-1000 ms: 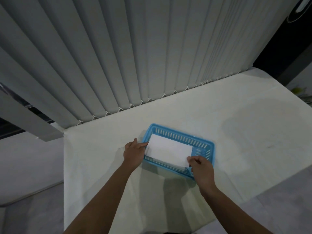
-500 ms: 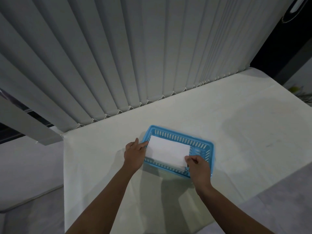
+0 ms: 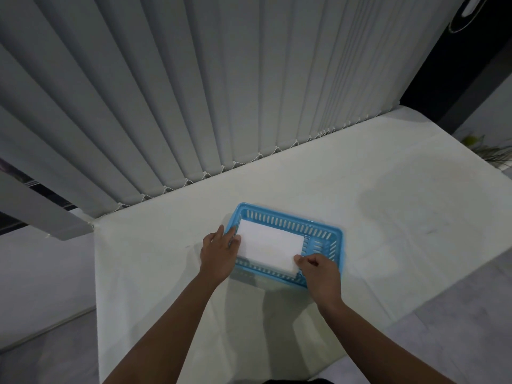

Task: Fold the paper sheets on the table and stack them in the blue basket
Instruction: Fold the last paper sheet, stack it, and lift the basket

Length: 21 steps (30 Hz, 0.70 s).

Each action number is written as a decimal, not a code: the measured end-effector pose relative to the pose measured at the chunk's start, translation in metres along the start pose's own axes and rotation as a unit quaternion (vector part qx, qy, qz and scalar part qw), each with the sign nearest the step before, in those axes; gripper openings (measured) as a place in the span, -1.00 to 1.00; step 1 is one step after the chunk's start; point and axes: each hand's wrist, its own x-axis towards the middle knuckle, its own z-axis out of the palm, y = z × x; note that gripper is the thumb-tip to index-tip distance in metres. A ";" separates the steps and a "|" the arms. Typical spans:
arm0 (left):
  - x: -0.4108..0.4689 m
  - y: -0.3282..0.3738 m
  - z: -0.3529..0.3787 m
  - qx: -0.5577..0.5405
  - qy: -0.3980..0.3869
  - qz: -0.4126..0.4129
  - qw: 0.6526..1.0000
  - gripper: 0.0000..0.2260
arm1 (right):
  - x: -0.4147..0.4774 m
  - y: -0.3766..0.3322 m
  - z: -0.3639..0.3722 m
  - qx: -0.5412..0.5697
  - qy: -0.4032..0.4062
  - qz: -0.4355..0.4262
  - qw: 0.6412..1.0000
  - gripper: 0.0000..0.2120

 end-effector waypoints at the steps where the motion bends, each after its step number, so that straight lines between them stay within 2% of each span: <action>1: 0.000 -0.001 0.003 0.008 0.000 0.003 1.000 -0.60 | -0.001 0.000 0.000 -0.004 0.000 -0.002 1.000 -0.69; 4: 0.003 -0.004 0.009 0.012 0.018 -0.008 1.000 -0.60 | -0.002 0.001 -0.001 -0.023 -0.002 -0.006 1.000 -0.71; 8: 0.005 -0.008 0.016 0.062 0.007 -0.010 0.998 -0.62 | -0.003 0.004 -0.002 -0.051 -0.004 -0.024 0.998 -0.73; 13: 0.005 -0.007 0.017 0.074 0.005 -0.009 0.997 -0.63 | -0.003 0.003 -0.004 -0.089 -0.001 -0.049 0.995 -0.79; 15: 0.000 0.000 0.012 0.024 0.040 -0.002 0.999 -0.61 | -0.004 0.000 -0.005 -0.128 0.032 -0.104 0.986 -0.84; 17: -0.004 0.004 0.009 0.028 0.090 0.034 0.995 -0.59 | -0.003 -0.001 -0.004 -0.181 0.065 -0.219 0.957 -0.86; 19: -0.005 0.008 0.009 0.107 0.098 0.109 0.983 -0.54 | 0.000 -0.002 0.001 -0.243 0.040 -0.296 0.923 -0.69; 21: -0.004 0.011 0.012 0.191 0.063 0.186 0.962 -0.50 | 0.008 -0.002 0.012 -0.319 0.001 -0.319 0.892 -0.47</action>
